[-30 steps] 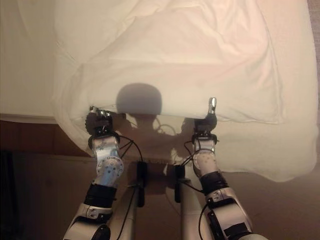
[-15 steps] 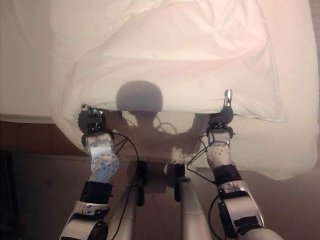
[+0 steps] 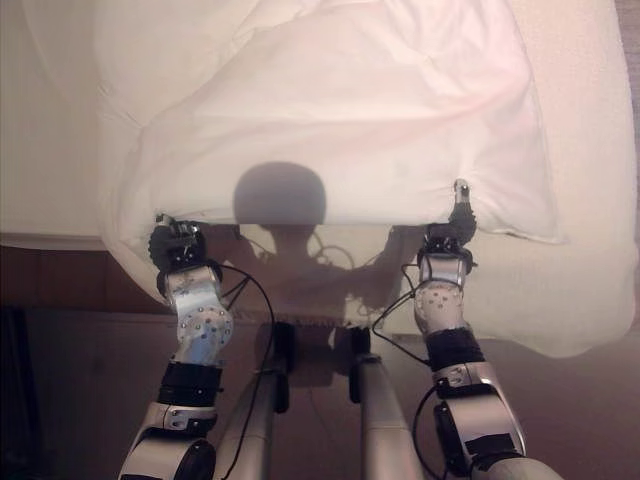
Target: Make the bed
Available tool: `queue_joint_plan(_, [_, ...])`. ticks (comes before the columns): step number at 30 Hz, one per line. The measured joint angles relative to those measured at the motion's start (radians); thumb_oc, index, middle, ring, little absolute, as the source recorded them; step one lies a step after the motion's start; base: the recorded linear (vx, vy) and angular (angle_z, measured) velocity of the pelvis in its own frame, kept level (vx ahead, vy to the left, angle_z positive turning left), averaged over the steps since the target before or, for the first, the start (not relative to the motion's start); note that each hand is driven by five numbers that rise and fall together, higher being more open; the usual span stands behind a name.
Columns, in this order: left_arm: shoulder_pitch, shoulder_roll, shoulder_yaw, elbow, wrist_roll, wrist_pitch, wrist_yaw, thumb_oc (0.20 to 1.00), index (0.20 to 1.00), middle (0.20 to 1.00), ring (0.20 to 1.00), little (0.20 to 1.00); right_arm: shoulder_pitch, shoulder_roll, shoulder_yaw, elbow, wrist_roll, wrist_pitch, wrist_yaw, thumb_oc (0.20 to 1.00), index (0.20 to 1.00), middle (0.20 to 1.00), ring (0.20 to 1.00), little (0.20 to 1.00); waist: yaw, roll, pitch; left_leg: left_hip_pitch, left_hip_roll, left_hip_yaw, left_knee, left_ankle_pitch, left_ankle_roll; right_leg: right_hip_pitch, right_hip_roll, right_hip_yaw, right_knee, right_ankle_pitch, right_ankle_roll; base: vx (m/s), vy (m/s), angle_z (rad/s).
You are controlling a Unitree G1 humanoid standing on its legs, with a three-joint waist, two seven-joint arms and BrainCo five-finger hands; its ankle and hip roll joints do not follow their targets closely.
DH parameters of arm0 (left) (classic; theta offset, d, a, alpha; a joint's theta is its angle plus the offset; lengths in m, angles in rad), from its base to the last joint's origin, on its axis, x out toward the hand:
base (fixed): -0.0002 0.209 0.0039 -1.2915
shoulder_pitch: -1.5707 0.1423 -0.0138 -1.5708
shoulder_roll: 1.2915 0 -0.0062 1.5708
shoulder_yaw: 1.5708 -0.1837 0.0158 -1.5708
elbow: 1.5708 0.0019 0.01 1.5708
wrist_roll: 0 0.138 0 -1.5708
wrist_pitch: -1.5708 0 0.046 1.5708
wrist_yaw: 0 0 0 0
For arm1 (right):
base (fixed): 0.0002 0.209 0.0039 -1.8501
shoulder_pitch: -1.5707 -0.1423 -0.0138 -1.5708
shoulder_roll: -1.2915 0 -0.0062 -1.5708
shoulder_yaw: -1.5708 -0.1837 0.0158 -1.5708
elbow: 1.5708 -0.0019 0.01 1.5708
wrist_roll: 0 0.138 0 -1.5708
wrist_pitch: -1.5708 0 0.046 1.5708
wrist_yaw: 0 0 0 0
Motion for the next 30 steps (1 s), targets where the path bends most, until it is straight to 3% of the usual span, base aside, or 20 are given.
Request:
queue_joint_plan(1, [0.004, -0.003, 0.0, 0.0, 0.0, 0.0, 0.0, 0.2, 0.2, 0.2, 0.2, 0.2, 0.001, 0.008, 0.0, -0.015, -0.002, -0.015, -0.007, 0.2, 0.2, 0.2, 0.2, 0.2, 0.0, 0.0, 0.0, 0.0, 0.0, 0.0, 0.0, 0.0, 0.0, 0.0, 0.0, 0.0, 0.0, 0.0, 0.0, 0.0, 0.0, 0.0])
queue_joint_plan(3, [0.01, -0.007, 0.001, 0.0, 0.0, 0.0, 0.0, 0.555, 0.555, 0.555, 0.555, 0.555, 0.006, 0.021, -0.001, -0.045, -0.019, -0.038, -0.023, 0.2, 0.2, 0.2, 0.2, 0.2, 0.0, 0.0, 0.0, 0.001, 0.0, 0.001, -0.002, 0.0, 0.0, 0.0, 0.0, 0.001, 0.0, 0.0, 0.0, 0.0, 0.0, 0.0])
queue_joint_plan(4, [0.013, -0.008, 0.002, 0.0, 0.0, 0.0, -0.001, 1.0, 1.0, 1.0, 1.0, 1.0, 0.012, 0.022, -0.001, -0.057, -0.032, -0.039, -0.035, 0.2, 0.2, 0.2, 0.2, 0.2, 0.002, 0.0, 0.0, 0.002, 0.0, 0.002, -0.002, 0.0, 0.0, 0.0, 0.0, 0.001, -0.001, 0.0, 0.0, 0.0, 0.0, 0.0])
queue_joint_plan(7, [0.044, -0.015, 0.01, -0.001, 0.0, 0.0, 0.0, 1.0, 1.0, 1.0, 1.0, 1.0, 0.047, 0.04, 0.0, -0.134, -0.075, -0.06, -0.082, 0.2, 0.2, 0.2, 0.2, 0.2, 0.002, 0.0, 0.0, 0.003, 0.0, 0.002, -0.004, 0.0, 0.0, 0.0, 0.0, 0.001, -0.001, 0.0, 0.0, 0.0, 0.0, 0.0])
queue_joint_plan(12, [0.135, -0.026, 0.121, -0.001, -0.001, -0.01, -0.002, 1.0, 1.0, 1.0, 1.0, 1.0, 0.085, 0.039, -0.008, -0.186, -0.109, -0.111, -0.126, 0.2, 0.2, 0.2, 0.2, 0.2, 0.004, 0.0, 0.0, 0.007, 0.0, 0.004, -0.007, 0.0, 0.0, 0.002, 0.0, 0.002, -0.001, 0.0, 0.0, 0.0, 0.0, 0.0])
queue_joint_plan(20, [0.309, -0.021, 0.157, 0.003, -0.008, -0.01, -0.071, 1.0, 1.0, 1.0, 1.0, 1.0, 0.15, 0.031, -0.015, -0.335, -0.183, -0.15, -0.165, 0.2, 0.2, 0.2, 0.2, 0.2, 0.008, 0.0, 0.0, 0.012, -0.001, 0.004, -0.012, 0.0, 0.0, 0.008, -0.001, 0.003, -0.007, 0.0, 0.0, 0.0, 0.0, 0.0])
queue_joint_plan(24, [0.366, -0.013, 0.116, 0.006, -0.068, 0.023, -0.167, 1.0, 1.0, 1.0, 1.0, 1.0, 0.156, 0.03, -0.006, -0.402, -0.183, -0.152, -0.149, 0.2, 0.2, 0.2, 0.2, 0.2, 0.007, 0.0, 0.0, 0.015, -0.003, 0.006, -0.012, 0.001, 0.001, 0.01, 0.001, 0.004, -0.009, 0.0, 0.0, 0.0, 0.0, 0.0])
queue_joint_plan(30, [0.479, 0.05, -0.085, 0.081, -0.165, 0.17, -0.334, 1.0, 1.0, 1.0, 1.0, 1.0, 0.157, 0.015, 0.074, -0.504, -0.184, -0.149, -0.097, 0.2, 0.2, 0.2, 0.2, 0.2, 0.015, 0.0, 0.0, 0.031, -0.003, 0.014, -0.016, -0.001, 0.001, 0.024, 0.005, 0.015, -0.019, 0.003, 0.004, 0.0, 0.004, -0.04])
